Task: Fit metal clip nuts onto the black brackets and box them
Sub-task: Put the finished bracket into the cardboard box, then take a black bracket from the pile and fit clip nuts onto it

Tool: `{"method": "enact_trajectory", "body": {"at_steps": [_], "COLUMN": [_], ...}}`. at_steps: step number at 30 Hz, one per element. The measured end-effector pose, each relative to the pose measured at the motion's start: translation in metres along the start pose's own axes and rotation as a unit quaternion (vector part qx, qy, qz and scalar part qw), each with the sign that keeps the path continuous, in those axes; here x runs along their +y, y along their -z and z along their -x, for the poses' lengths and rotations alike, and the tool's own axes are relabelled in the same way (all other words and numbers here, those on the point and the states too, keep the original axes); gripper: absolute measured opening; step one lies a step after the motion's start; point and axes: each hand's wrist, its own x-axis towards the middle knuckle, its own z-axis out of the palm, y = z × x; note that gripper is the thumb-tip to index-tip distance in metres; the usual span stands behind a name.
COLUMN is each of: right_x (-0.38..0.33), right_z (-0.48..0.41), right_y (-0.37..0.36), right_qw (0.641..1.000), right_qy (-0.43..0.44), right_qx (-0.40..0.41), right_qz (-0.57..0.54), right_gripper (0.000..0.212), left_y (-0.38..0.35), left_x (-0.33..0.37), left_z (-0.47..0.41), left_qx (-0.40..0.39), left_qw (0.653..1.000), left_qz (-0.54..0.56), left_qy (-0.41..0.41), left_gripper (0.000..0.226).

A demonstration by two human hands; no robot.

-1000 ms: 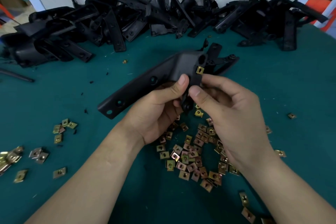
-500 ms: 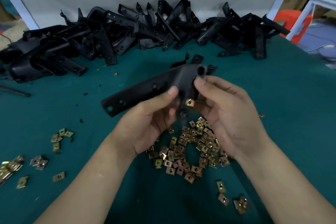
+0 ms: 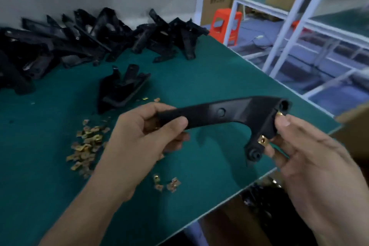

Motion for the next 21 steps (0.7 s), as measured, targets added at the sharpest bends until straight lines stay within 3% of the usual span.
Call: {"method": "enact_trajectory", "body": {"at_steps": [2,6,12,17,19,21], "right_x": [-0.006,-0.014,0.001,0.021,0.028,0.029], "right_z": [0.019,0.052,0.091,0.11,0.113,0.116], "right_y": [0.043,0.115,0.205,0.245,0.259,0.267], "right_qw": [0.997,0.983,0.939,0.912,0.866,0.831], "right_qy": [-0.007,-0.007,-0.014,-0.106,-0.165,-0.187], "right_qx": [0.08,0.182,0.339,0.338,0.31,0.292], "right_qz": [0.012,0.031,0.058,0.207,0.356,0.435], "right_gripper": [0.022,0.017,0.019,0.022,0.023,0.027], "left_y": [-0.044,-0.125,-0.207,-0.232,-0.234,-0.231], "left_x": [-0.01,-0.038,-0.103,-0.141,-0.145,-0.141], "left_z": [0.005,0.018,0.033,0.031,0.03,0.029], "left_qx": [-0.063,-0.159,-0.296,-0.36,-0.356,-0.345], "left_qw": [0.998,0.985,0.938,0.882,0.857,0.844], "left_qz": [-0.018,-0.046,-0.163,-0.303,-0.372,-0.407], "left_qy": [0.016,0.041,0.073,0.029,-0.019,-0.053], "left_gripper": [0.006,0.014,0.023,0.018,0.022,0.028]}}
